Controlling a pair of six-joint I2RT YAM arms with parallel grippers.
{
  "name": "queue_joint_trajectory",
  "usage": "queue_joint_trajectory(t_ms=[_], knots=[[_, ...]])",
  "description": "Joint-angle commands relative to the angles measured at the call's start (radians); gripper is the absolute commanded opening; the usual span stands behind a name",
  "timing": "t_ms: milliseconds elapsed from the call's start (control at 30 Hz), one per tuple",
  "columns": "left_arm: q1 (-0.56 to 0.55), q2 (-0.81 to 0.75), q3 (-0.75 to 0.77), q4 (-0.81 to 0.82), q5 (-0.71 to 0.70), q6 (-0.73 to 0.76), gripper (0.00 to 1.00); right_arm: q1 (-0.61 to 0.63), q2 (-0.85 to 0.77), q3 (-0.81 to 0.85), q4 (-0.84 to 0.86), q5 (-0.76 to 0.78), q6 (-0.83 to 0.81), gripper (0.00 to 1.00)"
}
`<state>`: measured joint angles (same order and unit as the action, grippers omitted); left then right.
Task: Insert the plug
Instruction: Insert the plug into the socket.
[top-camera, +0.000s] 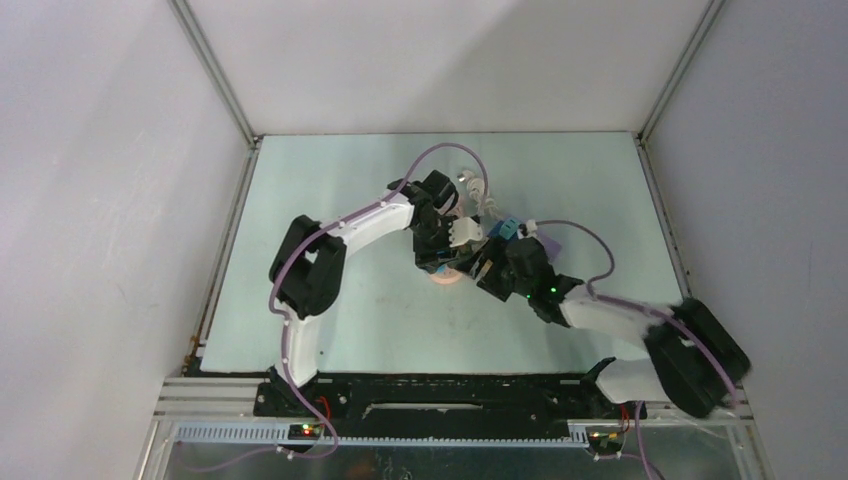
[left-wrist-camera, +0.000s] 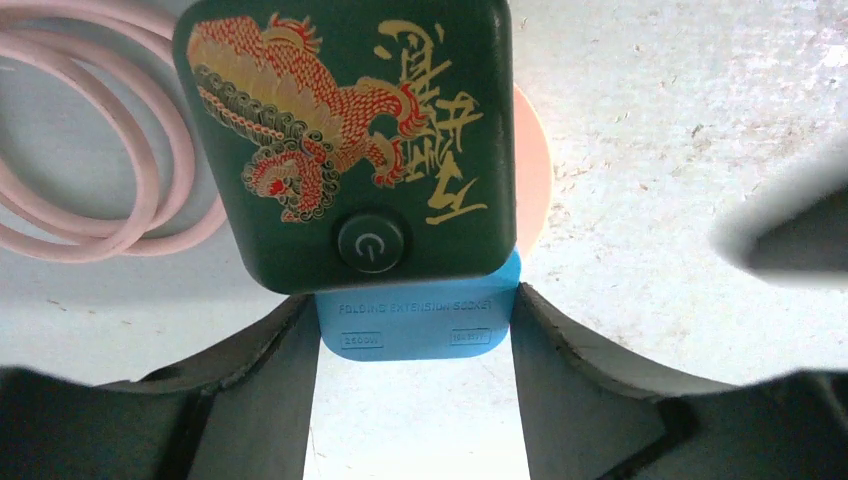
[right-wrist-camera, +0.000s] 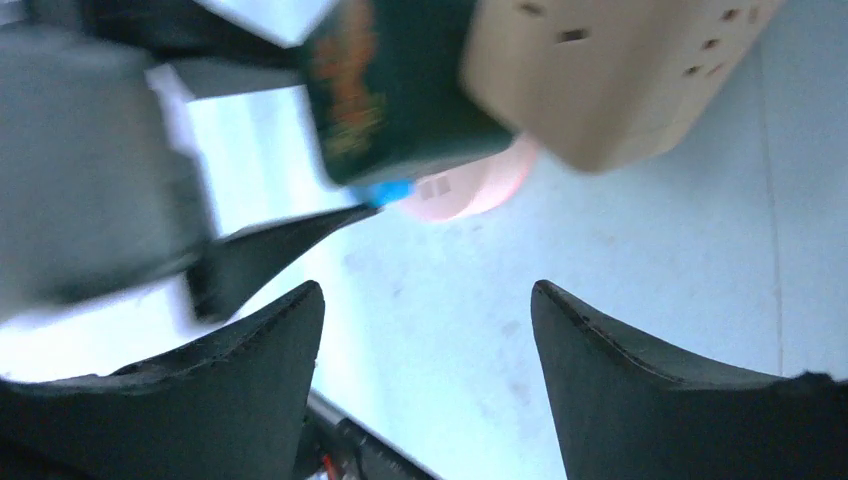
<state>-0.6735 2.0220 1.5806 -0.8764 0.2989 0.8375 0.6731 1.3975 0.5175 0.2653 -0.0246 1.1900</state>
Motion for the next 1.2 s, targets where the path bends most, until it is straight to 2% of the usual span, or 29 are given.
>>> queue_joint_trajectory(t_ms=[0, 133, 267, 467, 567, 633, 667, 733, 800, 1167], knots=[[-0.015, 0.069, 0.023, -0.065, 0.051, -0.01, 0.0, -0.004, -0.268, 0.019, -0.311, -0.004, -0.093, 0.8], [-0.017, 0.095, 0.058, -0.092, 0.028, -0.011, 0.0, -0.028, -0.468, 0.018, -0.53, 0.023, -0.128, 0.81], [-0.024, 0.103, 0.062, -0.083, 0.018, -0.021, 0.0, -0.103, -0.619, 0.016, -0.667, 0.011, -0.159, 0.82], [-0.028, 0.117, 0.074, -0.082, 0.022, -0.042, 0.18, -0.215, -0.731, 0.016, -0.768, -0.031, -0.195, 0.82], [-0.036, 0.107, 0.065, -0.067, 0.03, -0.044, 0.4, -0.254, -0.752, 0.016, -0.782, -0.057, -0.204, 0.82], [-0.041, 0.104, 0.066, -0.063, 0.036, -0.045, 0.48, -0.269, -0.758, 0.018, -0.783, -0.071, -0.212, 0.82], [-0.041, 0.102, 0.068, -0.061, 0.037, -0.045, 0.55, -0.277, -0.761, 0.017, -0.786, -0.075, -0.215, 0.82], [-0.042, 0.095, 0.067, -0.047, 0.033, -0.053, 0.97, -0.284, -0.767, 0.017, -0.789, -0.082, -0.219, 0.82], [-0.042, 0.083, 0.063, -0.033, 0.036, -0.057, 1.0, -0.289, -0.773, 0.016, -0.796, -0.084, -0.22, 0.82], [-0.043, -0.057, -0.033, 0.12, 0.007, -0.104, 1.0, -0.318, -0.802, 0.016, -0.826, -0.102, -0.243, 0.82]])
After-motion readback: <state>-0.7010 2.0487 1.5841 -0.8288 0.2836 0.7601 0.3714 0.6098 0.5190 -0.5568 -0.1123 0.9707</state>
